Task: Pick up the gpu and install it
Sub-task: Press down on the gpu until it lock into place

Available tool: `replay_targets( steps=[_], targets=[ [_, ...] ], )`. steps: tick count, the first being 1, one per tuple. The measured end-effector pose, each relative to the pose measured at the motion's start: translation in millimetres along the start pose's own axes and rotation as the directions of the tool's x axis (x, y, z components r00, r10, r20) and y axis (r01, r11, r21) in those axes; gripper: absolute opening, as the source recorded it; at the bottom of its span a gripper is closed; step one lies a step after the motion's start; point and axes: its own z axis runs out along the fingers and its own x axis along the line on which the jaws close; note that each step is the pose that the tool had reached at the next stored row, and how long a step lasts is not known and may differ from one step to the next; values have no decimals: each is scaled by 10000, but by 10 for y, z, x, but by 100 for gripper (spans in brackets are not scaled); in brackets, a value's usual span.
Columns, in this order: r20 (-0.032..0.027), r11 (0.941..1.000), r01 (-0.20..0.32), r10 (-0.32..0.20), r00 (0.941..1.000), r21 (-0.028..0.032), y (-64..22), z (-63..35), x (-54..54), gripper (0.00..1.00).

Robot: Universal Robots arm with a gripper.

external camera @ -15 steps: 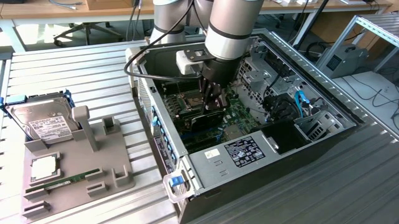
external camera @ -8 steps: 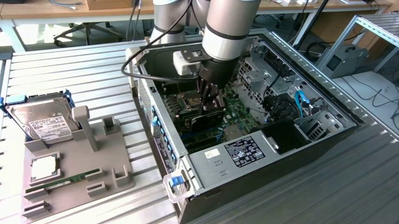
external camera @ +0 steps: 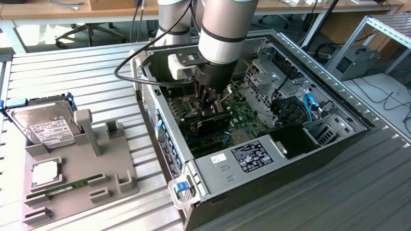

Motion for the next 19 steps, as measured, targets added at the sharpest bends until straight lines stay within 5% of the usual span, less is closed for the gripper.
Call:
replay_targets(
  steps=[4,19],
  targets=[
    [1,10000,0,0,10000,0,108,4,10,11],
    [0,10000,2,-2,10000,0,249,31,62,11]
  ],
)
